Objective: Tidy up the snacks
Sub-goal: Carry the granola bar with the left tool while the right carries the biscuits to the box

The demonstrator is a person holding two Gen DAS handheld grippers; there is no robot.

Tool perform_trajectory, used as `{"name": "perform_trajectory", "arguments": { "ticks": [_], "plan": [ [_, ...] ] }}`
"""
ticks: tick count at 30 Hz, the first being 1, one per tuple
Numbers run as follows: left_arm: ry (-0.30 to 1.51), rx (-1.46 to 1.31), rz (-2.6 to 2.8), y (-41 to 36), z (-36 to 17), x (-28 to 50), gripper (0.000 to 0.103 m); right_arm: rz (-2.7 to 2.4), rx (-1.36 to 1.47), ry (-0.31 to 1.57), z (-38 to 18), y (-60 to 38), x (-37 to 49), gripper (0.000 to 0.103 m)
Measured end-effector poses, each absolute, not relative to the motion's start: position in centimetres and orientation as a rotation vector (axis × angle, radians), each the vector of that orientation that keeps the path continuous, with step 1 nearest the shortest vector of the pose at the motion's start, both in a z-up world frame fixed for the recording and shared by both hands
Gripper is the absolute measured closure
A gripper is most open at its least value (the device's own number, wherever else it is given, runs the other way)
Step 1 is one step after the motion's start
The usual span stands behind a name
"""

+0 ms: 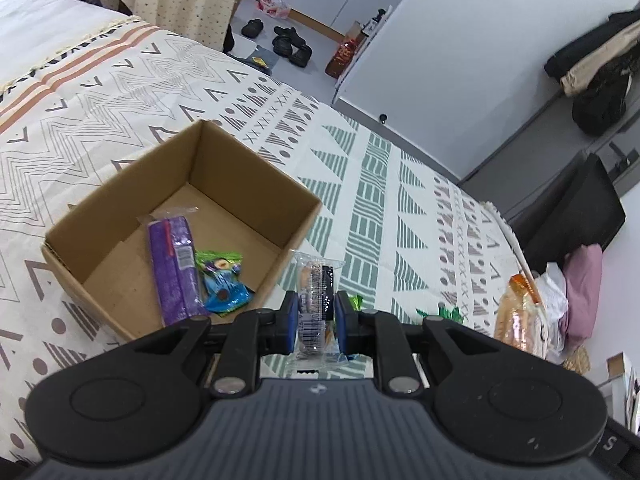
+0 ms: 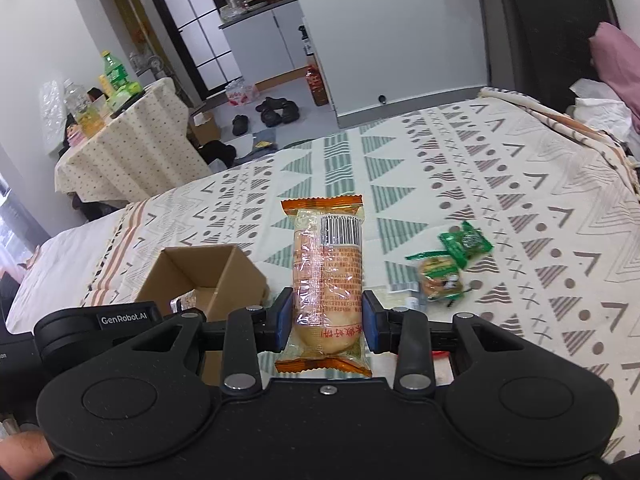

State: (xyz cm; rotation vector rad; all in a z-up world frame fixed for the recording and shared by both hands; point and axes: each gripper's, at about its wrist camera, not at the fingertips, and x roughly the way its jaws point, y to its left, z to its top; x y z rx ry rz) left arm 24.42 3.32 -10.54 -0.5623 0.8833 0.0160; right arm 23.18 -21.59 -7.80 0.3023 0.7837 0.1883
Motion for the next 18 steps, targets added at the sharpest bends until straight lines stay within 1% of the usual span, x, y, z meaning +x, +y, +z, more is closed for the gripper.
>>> {"name": "perform_trajectory", "arguments": {
  "ticks": [18],
  "plan": [
    [0.854, -0.692, 0.12, 10.2, -11.2, 24.8, 0.085, 0.302, 0.259, 0.82, -8.7, -14.3, 25.4, 0.068]
  ]
}}
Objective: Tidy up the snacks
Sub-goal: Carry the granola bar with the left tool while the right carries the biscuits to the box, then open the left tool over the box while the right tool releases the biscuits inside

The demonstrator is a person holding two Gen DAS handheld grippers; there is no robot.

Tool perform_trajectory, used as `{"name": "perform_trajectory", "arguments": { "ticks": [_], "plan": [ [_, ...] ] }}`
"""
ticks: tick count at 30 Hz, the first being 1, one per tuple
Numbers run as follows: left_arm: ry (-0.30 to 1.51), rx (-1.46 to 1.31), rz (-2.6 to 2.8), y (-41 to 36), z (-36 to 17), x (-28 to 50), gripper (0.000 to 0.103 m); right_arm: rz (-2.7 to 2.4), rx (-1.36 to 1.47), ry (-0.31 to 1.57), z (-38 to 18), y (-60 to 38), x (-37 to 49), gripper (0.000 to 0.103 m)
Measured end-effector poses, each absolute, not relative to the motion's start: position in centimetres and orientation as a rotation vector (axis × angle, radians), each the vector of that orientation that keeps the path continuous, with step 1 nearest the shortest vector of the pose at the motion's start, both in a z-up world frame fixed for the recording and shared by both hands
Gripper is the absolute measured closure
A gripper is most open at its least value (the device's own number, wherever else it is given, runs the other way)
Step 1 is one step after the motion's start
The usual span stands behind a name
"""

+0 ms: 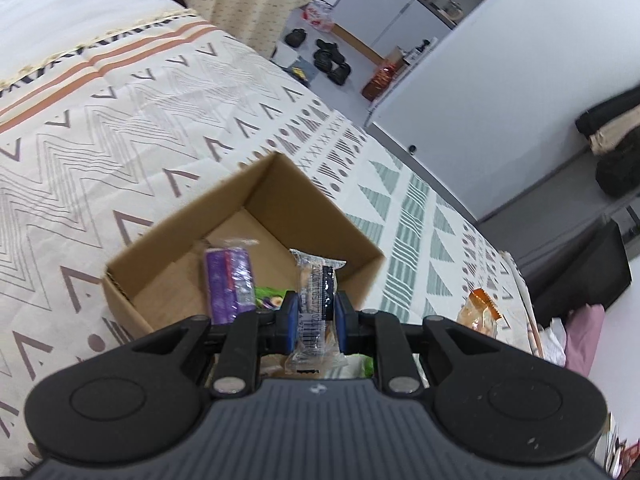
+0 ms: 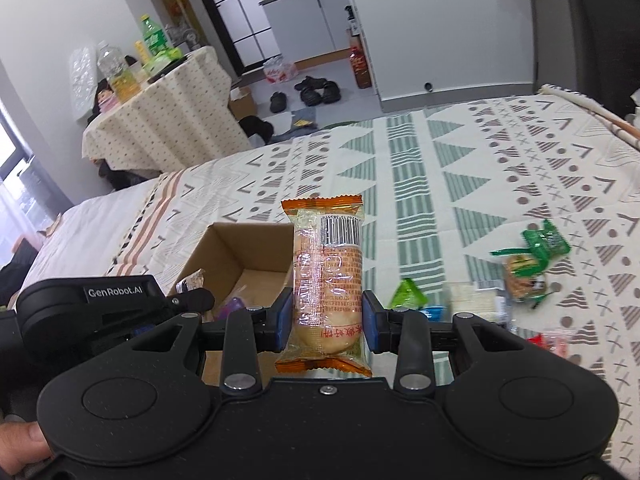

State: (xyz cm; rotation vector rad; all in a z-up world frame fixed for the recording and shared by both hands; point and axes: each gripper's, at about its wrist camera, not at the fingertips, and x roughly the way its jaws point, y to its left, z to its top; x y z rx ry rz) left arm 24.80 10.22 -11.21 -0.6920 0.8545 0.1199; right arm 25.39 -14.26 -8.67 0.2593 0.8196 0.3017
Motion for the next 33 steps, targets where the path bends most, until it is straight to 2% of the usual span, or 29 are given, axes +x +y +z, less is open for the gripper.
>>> {"name": "perform_trajectory", "arguments": {
  "ticks": [16, 19, 21, 25, 27, 28, 29, 33],
  "plan": [
    [0.881, -0.694, 0.276, 13.1, -13.0, 25.5, 0.083, 0.405, 0.282, 0.864, -10.0, -9.0, 28.7, 0.068],
    [0.873, -0.671, 0.318, 13.2, -12.9, 25.6, 0.074, 0.416, 0.295, 0.863, -10.1, -8.6, 29.5, 0.068],
    [0.879, -0.681, 0.328, 13.4, -13.1, 25.7, 0.063, 0.426, 0.308, 0.861, -10.1, -8.4, 30.1, 0.068],
    [0.886, -0.667, 0.344, 13.3, -13.2, 25.9, 0.057, 0.444, 0.331, 0.863, -10.0, -7.9, 31.2, 0.068],
    [0.891, -0.664, 0.355, 13.3, -13.3, 26.0, 0.049, 0.453, 0.344, 0.86, -9.9, -7.7, 31.6, 0.066],
    [0.893, -0.66, 0.363, 13.3, -13.3, 26.0, 0.047, 0.452, 0.348, 0.86, -10.0, -7.7, 31.7, 0.06],
    [0.894, -0.656, 0.369, 13.2, -13.4, 26.1, 0.046, 0.449, 0.352, 0.861, -10.0, -7.9, 31.8, 0.049],
    [0.892, -0.654, 0.372, 12.9, -13.4, 26.2, 0.04, 0.421, 0.357, 0.862, -10.3, -9.3, 31.2, 0.045]
  ]
}}
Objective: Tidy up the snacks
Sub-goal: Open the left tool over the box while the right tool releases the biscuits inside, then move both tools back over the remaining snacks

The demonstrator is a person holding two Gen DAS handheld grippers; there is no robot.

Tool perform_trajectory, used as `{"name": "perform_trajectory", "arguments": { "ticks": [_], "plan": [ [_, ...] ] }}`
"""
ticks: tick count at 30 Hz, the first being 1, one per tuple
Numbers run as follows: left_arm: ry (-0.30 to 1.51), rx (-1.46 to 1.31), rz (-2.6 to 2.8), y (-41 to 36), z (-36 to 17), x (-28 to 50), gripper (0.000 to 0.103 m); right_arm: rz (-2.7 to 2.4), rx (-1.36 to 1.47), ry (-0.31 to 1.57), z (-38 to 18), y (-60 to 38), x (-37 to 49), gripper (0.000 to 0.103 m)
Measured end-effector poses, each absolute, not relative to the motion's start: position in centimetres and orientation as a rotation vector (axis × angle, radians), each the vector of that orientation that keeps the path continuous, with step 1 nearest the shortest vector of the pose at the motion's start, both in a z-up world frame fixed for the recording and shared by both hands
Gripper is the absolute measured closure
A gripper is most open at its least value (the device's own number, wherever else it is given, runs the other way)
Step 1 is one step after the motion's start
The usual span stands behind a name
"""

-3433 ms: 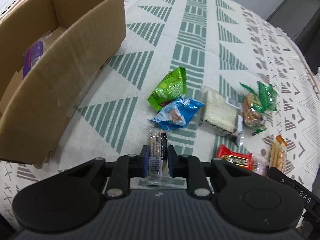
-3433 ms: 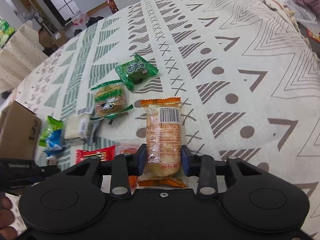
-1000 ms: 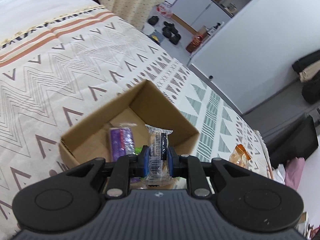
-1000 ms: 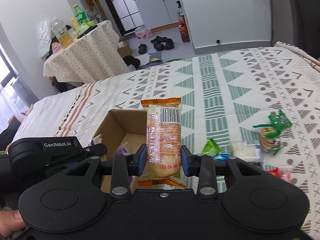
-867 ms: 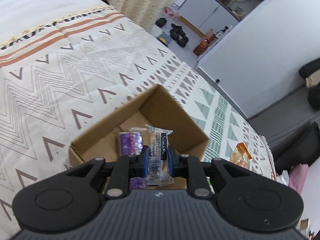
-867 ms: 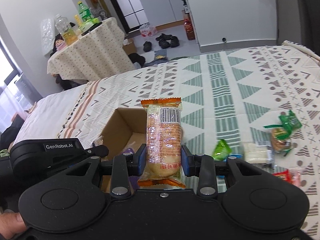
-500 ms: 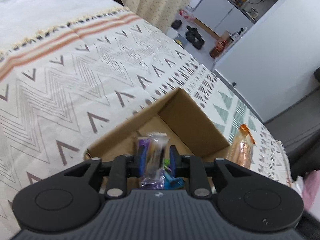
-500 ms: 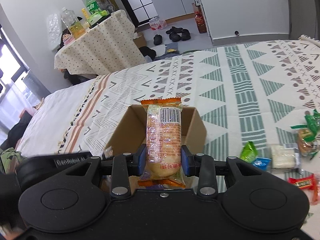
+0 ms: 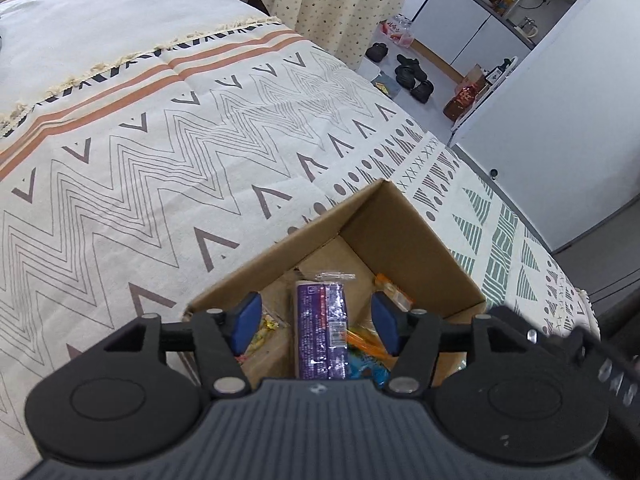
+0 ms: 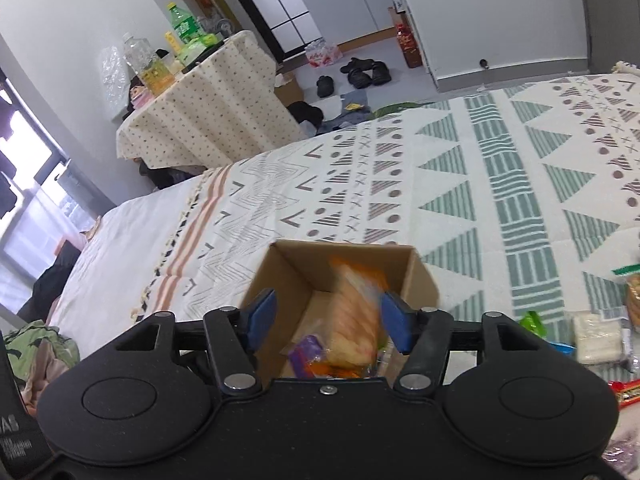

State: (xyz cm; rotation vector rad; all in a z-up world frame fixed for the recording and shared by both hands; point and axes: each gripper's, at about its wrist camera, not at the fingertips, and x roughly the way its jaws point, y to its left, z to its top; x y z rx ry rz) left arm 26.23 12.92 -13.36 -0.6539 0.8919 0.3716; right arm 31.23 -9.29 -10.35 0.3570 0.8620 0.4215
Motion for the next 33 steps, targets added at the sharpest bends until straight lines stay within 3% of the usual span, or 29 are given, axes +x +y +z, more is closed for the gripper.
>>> {"name": "perform_trajectory", "arguments": {
  "ticks": [6, 11, 22, 33],
  "plan": [
    [0.891, -0.59, 0.342, 11.2, -13.0, 26.5, 0.025, 0.349, 0.373, 0.863, -10.8, -12.8, 30.0, 0.039],
    [0.9, -0.546, 0.306, 9.4, -12.6, 26.4, 0.019, 0.297, 0.384, 0.859, -10.9, -15.7, 28.7, 0.037],
    [0.93, -0.44, 0.177, 4.3, -11.9, 26.0, 0.013, 0.22, 0.396, 0.835, -10.8, -21.3, 26.2, 0.016],
    [0.962, -0.369, 0.055, -0.7, -12.2, 25.4, 0.012, 0.147, 0.42, 0.816, -11.0, -26.5, 23.9, 0.009]
  ]
}}
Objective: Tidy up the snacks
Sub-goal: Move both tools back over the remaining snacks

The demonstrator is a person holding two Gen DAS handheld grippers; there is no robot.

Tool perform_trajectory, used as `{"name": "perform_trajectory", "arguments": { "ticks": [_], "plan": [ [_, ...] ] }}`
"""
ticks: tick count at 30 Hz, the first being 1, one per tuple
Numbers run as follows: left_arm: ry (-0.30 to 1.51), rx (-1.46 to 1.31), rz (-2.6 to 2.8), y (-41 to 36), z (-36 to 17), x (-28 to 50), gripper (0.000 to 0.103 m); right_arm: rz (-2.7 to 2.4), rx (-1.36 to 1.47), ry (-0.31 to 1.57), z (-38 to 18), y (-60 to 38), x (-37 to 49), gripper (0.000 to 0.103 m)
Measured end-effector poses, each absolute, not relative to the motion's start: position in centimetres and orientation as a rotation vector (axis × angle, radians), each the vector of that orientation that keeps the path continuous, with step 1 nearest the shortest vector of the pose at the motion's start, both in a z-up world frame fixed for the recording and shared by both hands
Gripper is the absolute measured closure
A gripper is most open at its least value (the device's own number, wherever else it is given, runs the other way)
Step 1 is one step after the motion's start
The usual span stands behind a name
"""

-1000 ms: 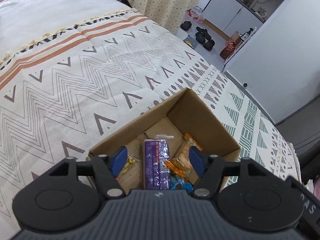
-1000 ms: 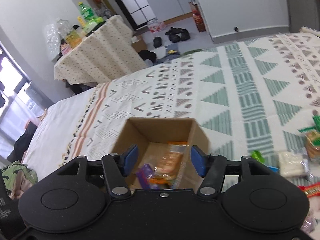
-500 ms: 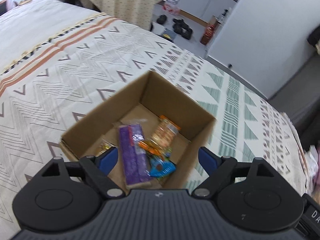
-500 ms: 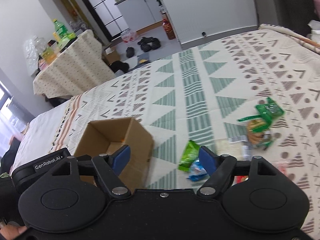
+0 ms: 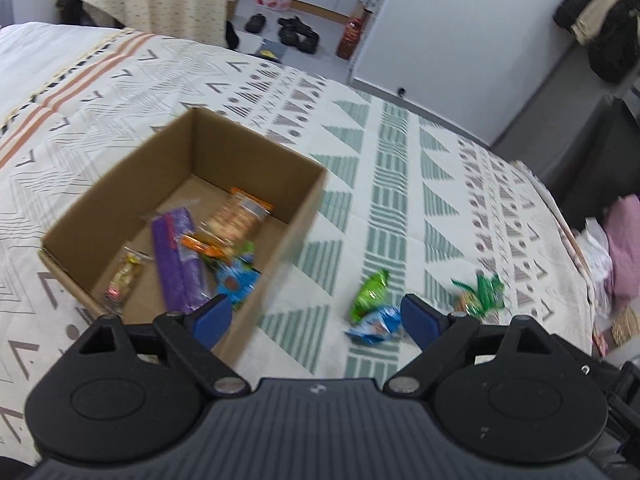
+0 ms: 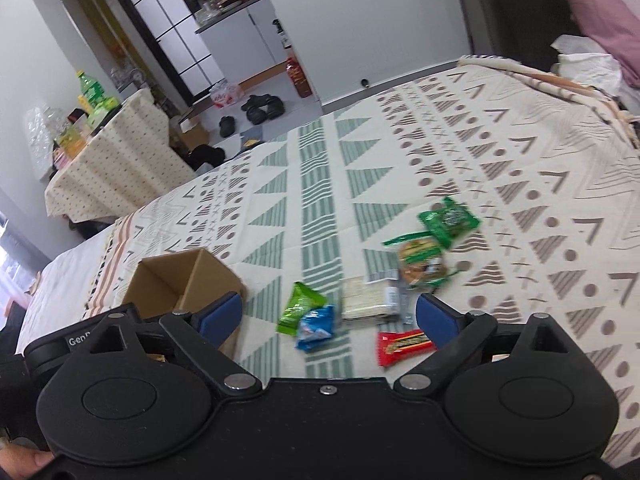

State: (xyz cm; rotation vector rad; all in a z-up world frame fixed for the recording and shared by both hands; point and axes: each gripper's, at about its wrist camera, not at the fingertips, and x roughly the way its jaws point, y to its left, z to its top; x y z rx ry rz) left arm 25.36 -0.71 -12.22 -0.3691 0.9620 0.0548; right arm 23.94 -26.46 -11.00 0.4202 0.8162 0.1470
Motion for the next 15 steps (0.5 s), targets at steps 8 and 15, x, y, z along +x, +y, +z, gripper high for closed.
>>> {"name": "perform_trajectory", "arguments": {
  "ticks": [8, 15],
  "plan": [
    [0.997, -0.333, 0.013, -3.1, -12.9, 25.0, 0.012, 0.109, 0.428, 0.823, -11.6, -29.4, 22.4, 0.008],
    [1.018, -0.323, -0.007, -4.7, -13.5, 24.8, 0.012, 0.093, 0.461, 0.835, -12.7, -31.7, 21.2, 0.008]
  ]
}}
